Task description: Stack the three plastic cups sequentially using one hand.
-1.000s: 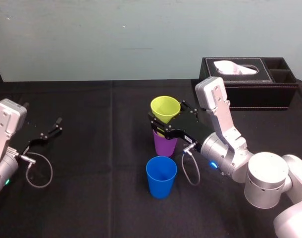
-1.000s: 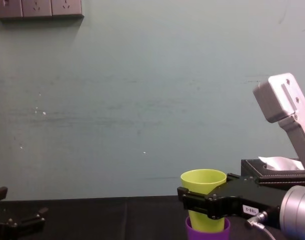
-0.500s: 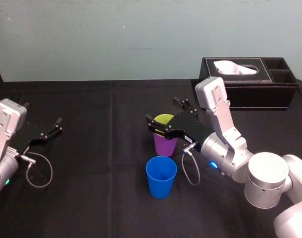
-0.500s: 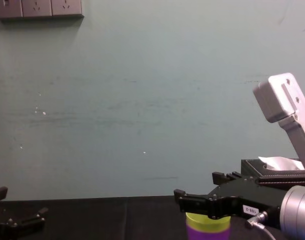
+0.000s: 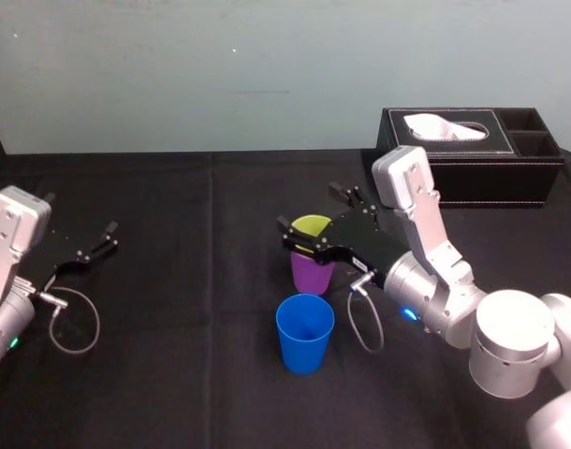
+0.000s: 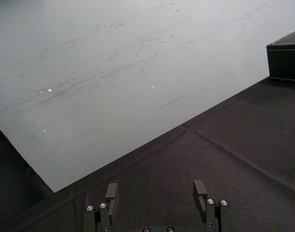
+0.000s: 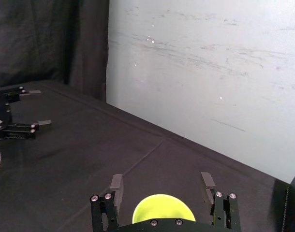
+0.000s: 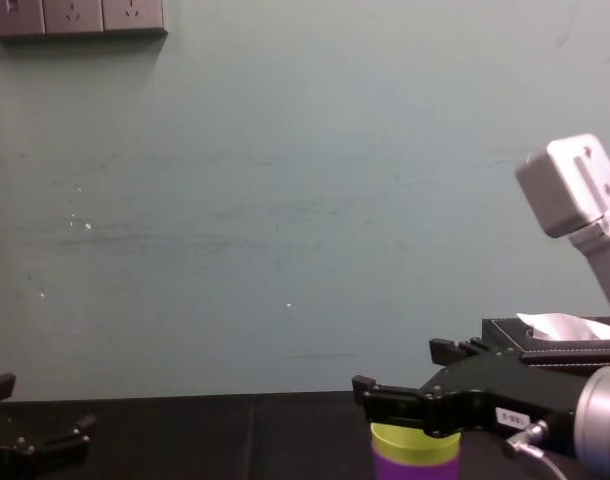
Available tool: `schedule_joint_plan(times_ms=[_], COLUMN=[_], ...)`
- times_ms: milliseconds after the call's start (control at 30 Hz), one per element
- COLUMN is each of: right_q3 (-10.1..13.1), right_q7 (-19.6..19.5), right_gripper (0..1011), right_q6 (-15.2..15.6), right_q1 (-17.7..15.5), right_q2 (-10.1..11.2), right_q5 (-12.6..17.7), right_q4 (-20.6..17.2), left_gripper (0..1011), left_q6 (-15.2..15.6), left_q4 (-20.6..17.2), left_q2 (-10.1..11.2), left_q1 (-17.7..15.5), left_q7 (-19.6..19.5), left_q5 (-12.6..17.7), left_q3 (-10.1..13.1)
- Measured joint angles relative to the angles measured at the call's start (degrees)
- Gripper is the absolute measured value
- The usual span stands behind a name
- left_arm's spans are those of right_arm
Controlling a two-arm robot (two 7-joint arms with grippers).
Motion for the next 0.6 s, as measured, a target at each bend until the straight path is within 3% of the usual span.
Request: schedule_joint_plan(times_ms=[200, 600], right_q3=[1.2, 4.9], right_q7=[0.29, 3.91], right_gripper=[1003, 1003], right_q6=[0.97, 0.08], right_q1=[-3.5, -12.36], right_q2=[2.36, 9.39], right_q5=[0.59, 5.9], right_q4=[-5.62, -15.94], left_gripper=[1010, 1010], left_q6=[0.0, 0.0], left_q4=[0.0, 0.0], left_q2=[0.0, 0.0], left_q1=[0.0, 0.0], left_q7=[0.0, 0.0], left_q5=[0.0, 0.0], left_q3=[0.0, 0.0])
